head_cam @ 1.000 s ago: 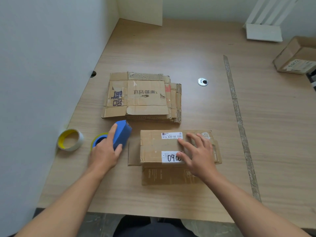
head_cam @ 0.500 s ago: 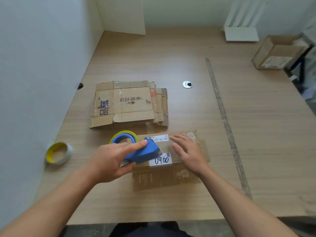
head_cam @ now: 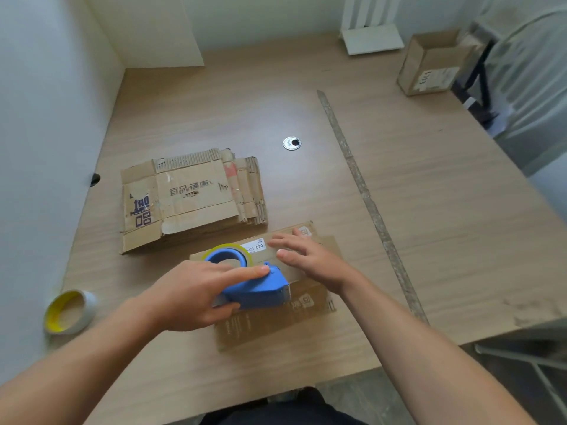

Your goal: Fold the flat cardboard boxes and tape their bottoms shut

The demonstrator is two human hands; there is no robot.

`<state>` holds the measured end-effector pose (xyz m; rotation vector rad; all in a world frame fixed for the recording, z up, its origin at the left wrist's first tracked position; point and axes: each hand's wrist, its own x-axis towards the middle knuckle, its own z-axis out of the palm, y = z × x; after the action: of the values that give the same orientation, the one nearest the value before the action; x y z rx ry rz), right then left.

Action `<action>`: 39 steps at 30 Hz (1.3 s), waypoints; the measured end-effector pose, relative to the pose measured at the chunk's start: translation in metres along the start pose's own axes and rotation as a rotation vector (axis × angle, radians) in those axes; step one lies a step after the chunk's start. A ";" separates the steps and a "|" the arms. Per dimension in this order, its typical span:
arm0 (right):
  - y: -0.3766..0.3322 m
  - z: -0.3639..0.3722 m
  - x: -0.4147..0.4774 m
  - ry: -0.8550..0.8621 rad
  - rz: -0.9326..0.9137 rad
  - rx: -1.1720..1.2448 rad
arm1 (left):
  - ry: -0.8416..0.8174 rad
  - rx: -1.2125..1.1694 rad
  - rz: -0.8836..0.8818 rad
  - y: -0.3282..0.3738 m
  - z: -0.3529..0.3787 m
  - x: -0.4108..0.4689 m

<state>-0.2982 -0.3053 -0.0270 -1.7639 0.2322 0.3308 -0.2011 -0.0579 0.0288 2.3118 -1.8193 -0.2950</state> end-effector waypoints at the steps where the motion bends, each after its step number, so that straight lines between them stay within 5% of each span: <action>1: 0.001 -0.001 0.000 -0.020 -0.004 -0.001 | -0.001 0.003 0.004 0.000 -0.001 0.001; 7: 0.012 0.004 0.003 0.123 -0.055 0.204 | -0.020 -0.016 -0.049 -0.003 -0.002 0.003; 16: 0.025 0.012 0.006 0.373 -0.071 0.377 | -0.125 -0.434 -0.333 -0.013 -0.013 0.012; 28: 0.031 -0.001 0.006 0.730 0.022 1.153 | -0.350 -0.487 -0.592 -0.020 -0.035 0.046; 31: 0.033 -0.003 0.008 0.828 0.075 1.112 | -0.398 -0.424 -0.593 -0.013 -0.030 0.060; 35: 0.043 -0.009 0.007 0.937 0.242 0.682 | -0.412 -0.343 -0.593 -0.007 -0.023 0.071; 39: 0.045 -0.013 0.008 0.885 0.384 0.723 | -0.437 -0.322 -0.608 -0.007 -0.026 0.079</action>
<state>-0.3048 -0.3272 -0.0680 -1.0308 1.1744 -0.2749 -0.1694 -0.1325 0.0491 2.6252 -1.0259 -1.1589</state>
